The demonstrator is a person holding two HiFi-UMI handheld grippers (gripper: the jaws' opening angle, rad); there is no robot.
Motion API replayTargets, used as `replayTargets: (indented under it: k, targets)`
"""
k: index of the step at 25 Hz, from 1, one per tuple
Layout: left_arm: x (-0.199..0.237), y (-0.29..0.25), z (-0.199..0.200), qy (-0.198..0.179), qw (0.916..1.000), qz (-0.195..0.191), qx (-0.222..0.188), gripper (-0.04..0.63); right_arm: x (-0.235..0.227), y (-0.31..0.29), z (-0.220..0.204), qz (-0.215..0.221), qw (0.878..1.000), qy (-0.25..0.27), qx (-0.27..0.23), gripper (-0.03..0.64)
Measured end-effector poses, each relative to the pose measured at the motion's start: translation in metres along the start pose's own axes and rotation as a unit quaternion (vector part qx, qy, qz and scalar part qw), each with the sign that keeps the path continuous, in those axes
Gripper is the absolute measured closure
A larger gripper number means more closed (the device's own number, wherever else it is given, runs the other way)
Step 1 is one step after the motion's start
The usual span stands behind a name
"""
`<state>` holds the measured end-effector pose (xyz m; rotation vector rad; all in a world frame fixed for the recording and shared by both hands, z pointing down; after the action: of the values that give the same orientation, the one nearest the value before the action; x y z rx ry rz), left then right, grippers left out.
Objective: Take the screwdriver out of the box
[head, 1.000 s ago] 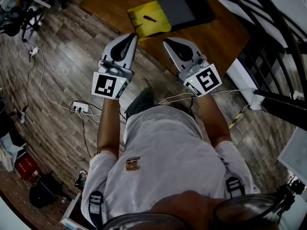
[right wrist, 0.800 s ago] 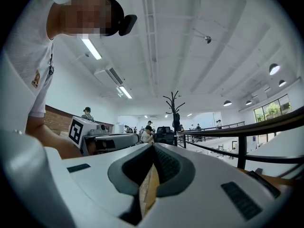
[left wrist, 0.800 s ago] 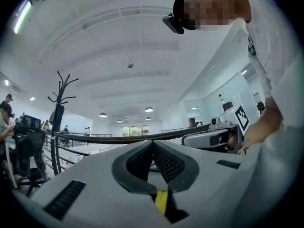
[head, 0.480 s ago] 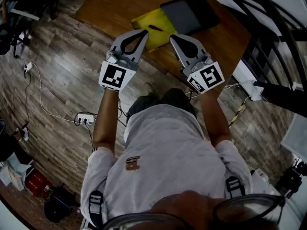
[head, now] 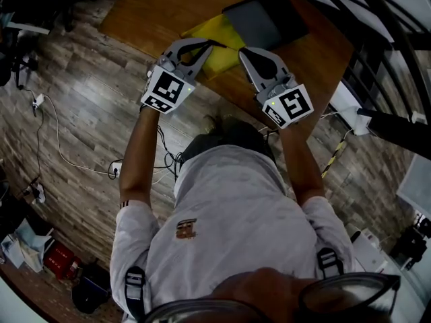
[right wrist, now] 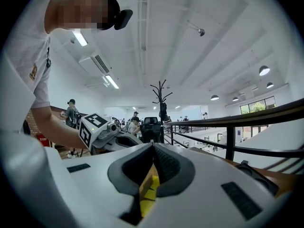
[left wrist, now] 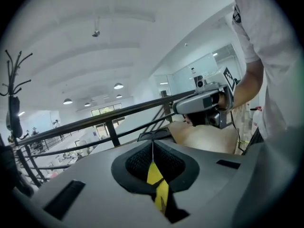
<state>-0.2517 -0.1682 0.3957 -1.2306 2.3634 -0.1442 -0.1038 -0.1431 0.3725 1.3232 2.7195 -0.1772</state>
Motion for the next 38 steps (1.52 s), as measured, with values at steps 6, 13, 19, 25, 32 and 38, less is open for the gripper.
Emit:
replayTargets:
  k: [6, 13, 19, 25, 32, 38]
  targets:
    - [0.004, -0.042, -0.019, -0.044, 0.9943, -0.068, 0.07, 0.574, -0.032, -0.006, -0.001, -0.004, 1.0, -0.012, 0.0, 0.584]
    - [-0.003, -0.088, -0.044, -0.093, 0.9774, -0.131, 0.137, 0.572, -0.064, -0.003, -0.006, -0.005, 1.0, -0.021, 0.002, 0.585]
    - [-0.003, -0.118, -0.071, -0.132, 0.9533, -0.193, 0.192, 0.495, -0.079, -0.009, -0.009, -0.001, 1.0, -0.025, 0.008, 0.584]
    - [-0.006, -0.145, -0.091, -0.173, 0.9228, -0.251, 0.236, 0.449, -0.096, -0.01, -0.016, -0.005, 0.999, -0.029, 0.017, 0.584]
    - [-0.01, -0.169, -0.112, -0.196, 0.8925, -0.297, 0.277, 0.436, -0.113, -0.005, -0.025, -0.007, 0.999, -0.041, 0.018, 0.584]
    - [-0.012, -0.183, -0.122, -0.207, 0.8721, -0.323, 0.303, 0.43, -0.124, 0.0, -0.031, -0.011, 0.999, -0.048, 0.019, 0.584]
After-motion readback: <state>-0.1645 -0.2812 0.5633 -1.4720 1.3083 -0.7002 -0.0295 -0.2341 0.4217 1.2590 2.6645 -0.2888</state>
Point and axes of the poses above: the fingertips, and each gripper's own axes: y backward along the fingers, x to its left, z out of its top, the point moved 6 cm from there along y, backward along the fingers, and after that the axes turned 6 degrees about -y, right-handed, at the moved point
